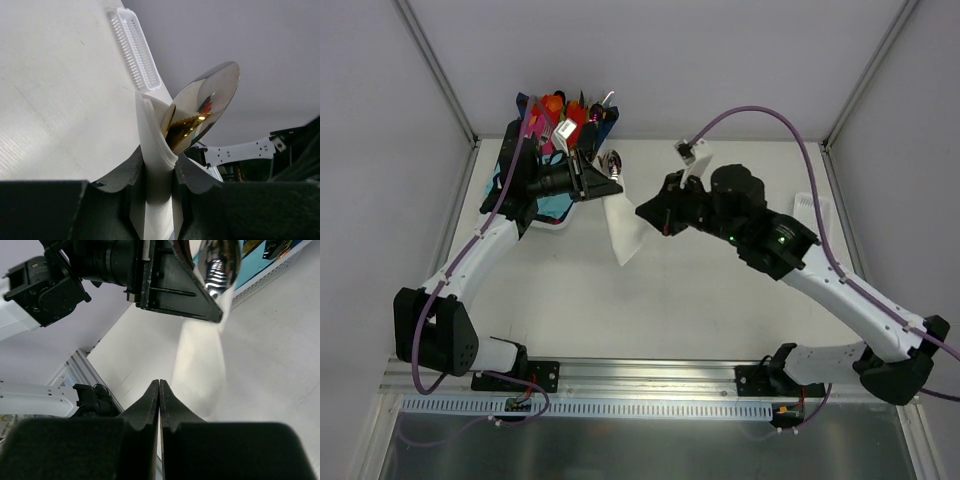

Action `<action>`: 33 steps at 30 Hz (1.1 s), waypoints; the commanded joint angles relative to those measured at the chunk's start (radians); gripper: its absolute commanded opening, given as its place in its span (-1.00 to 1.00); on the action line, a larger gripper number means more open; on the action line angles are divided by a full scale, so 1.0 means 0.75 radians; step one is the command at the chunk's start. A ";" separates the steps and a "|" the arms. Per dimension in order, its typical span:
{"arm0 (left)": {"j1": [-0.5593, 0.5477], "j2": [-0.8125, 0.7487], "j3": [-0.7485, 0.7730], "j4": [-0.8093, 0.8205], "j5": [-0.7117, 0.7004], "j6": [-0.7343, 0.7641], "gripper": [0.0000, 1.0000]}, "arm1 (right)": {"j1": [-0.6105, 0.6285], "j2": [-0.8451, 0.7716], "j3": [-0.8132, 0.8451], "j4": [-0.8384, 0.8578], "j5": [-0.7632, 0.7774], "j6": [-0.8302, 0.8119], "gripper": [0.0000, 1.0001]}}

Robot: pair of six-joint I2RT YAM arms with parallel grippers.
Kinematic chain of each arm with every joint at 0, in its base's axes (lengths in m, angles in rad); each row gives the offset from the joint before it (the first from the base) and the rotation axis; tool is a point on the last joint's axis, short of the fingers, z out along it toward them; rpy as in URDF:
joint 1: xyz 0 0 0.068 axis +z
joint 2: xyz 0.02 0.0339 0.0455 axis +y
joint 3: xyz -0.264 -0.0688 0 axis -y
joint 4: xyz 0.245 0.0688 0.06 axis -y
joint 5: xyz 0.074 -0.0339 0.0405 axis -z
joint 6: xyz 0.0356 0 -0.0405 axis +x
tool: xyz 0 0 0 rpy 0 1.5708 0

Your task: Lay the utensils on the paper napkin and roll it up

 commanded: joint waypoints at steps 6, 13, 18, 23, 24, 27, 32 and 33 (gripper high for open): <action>0.008 -0.012 0.017 0.195 0.021 -0.298 -1.00 | 0.210 0.261 0.268 -0.237 0.484 -0.149 -0.52; 0.010 -0.028 -0.022 0.299 0.104 -0.337 -1.00 | 0.108 0.078 0.123 -0.176 0.403 -0.071 0.00; 0.012 -0.020 -0.068 0.407 0.129 -0.425 -1.00 | 0.004 -0.096 -0.108 -0.016 0.217 0.015 0.08; 0.012 -0.006 -0.079 0.479 0.135 -0.482 -1.00 | -0.033 -0.084 -0.170 0.090 0.037 0.076 0.11; 0.010 -0.006 -0.079 0.485 0.137 -0.486 -1.00 | -0.047 -0.080 -0.178 0.114 -0.020 0.107 0.11; 0.012 -0.004 -0.089 0.512 0.141 -0.501 -1.00 | -0.068 -0.078 -0.227 0.223 -0.113 0.164 0.11; 0.010 0.012 -0.118 0.626 0.166 -0.595 -1.00 | -0.078 -0.052 -0.231 0.250 -0.156 0.168 -0.29; 0.012 0.023 -0.118 0.639 0.176 -0.615 -1.00 | -0.086 -0.056 -0.241 0.242 -0.137 0.162 -0.48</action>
